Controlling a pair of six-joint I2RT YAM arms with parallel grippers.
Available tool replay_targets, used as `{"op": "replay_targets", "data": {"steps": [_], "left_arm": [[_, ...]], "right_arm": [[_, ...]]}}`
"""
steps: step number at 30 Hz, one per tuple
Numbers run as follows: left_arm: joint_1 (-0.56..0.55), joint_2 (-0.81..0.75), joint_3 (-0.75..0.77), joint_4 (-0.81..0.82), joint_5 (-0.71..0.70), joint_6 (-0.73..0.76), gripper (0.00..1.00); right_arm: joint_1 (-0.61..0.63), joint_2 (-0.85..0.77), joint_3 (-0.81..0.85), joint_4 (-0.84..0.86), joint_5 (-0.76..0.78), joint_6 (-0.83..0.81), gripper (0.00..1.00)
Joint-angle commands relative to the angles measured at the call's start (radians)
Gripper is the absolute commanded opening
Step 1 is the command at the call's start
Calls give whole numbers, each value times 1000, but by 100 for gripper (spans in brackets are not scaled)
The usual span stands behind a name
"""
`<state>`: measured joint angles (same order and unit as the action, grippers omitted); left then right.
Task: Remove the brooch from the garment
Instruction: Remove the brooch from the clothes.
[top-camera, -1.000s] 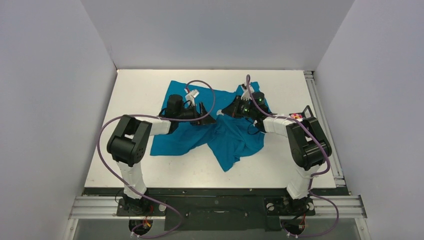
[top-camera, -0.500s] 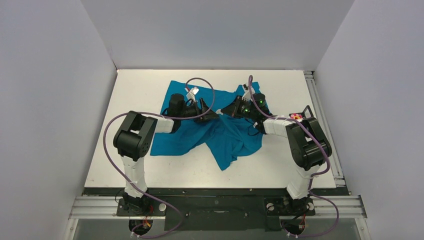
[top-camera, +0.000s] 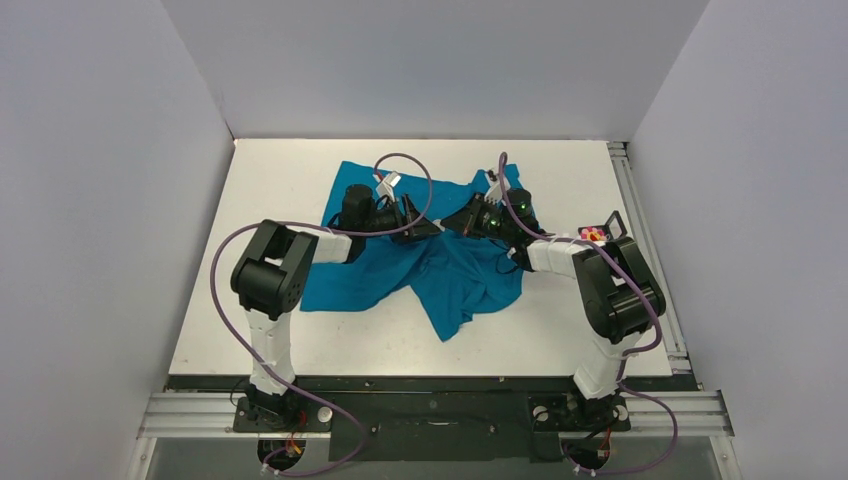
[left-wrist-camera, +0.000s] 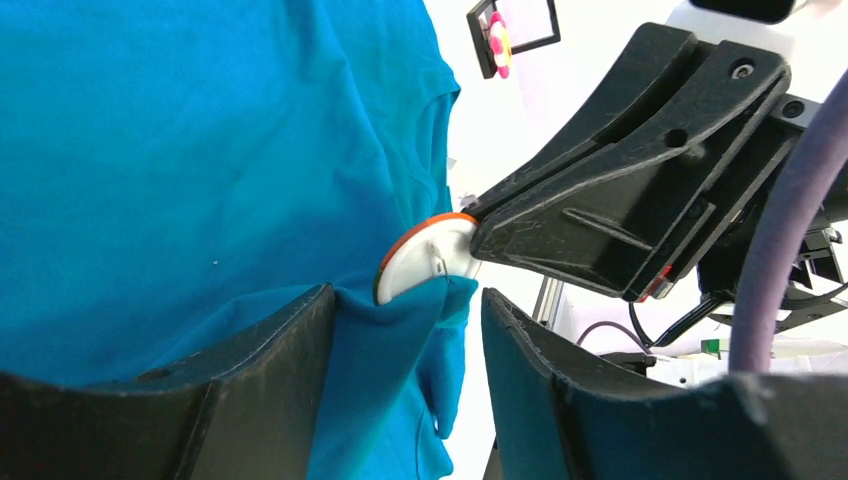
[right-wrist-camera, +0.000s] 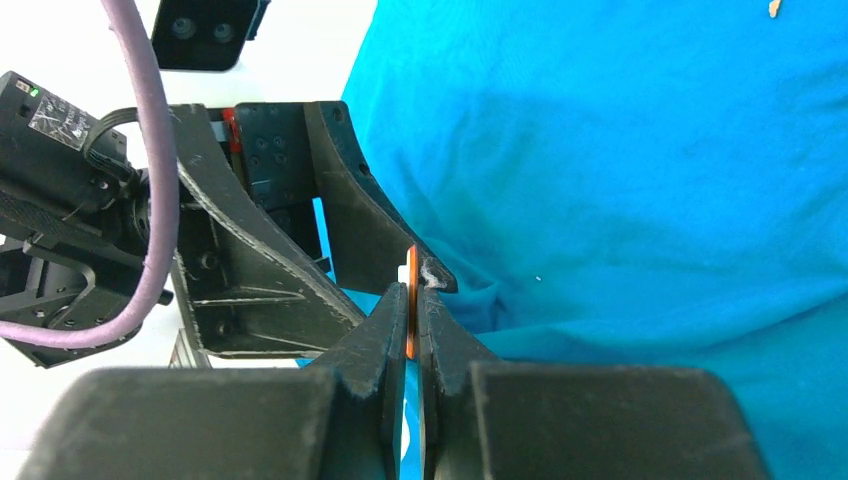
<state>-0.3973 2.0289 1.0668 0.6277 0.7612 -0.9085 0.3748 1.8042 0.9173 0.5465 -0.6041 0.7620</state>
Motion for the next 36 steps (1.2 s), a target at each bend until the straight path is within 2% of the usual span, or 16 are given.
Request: {"op": "replay_targets", "data": {"steps": [1,11,20,26,27,28,29,30,31,33,36], "left_arm": [[-15,11,38,-15,-21,22,50],[-16,17,9,71,-8,-44,32],[-15,18,2,72,-11,-60,17],[-14,16,-7,93,-4,-71,15],[-14,15,-8,96,2,-71,15],[-15,14,-8,103,8,-72,20],[-11,10,-9,106,20,-70,31],[-9,7,-12,113,24,-68,37],[-2,-1,-20,115,29,-67,47],[10,-17,-39,126,31,-65,56],[22,-37,-58,132,45,-46,62]], "right_arm": [[10,-59,-10,108,-26,32,0],[10,-72,-40,122,-38,44,0],[5,-77,-50,133,-34,45,0],[-2,-83,-51,110,-24,24,0],[-3,-84,-50,104,-24,19,0],[-5,-85,-47,89,-20,6,0],[-7,-87,-43,81,-17,-2,0],[-12,-88,-40,61,-13,-19,0],[-14,-90,-34,52,-9,-29,0],[-21,-92,-21,15,0,-64,0],[-21,-90,-3,-47,3,-136,0]]}}
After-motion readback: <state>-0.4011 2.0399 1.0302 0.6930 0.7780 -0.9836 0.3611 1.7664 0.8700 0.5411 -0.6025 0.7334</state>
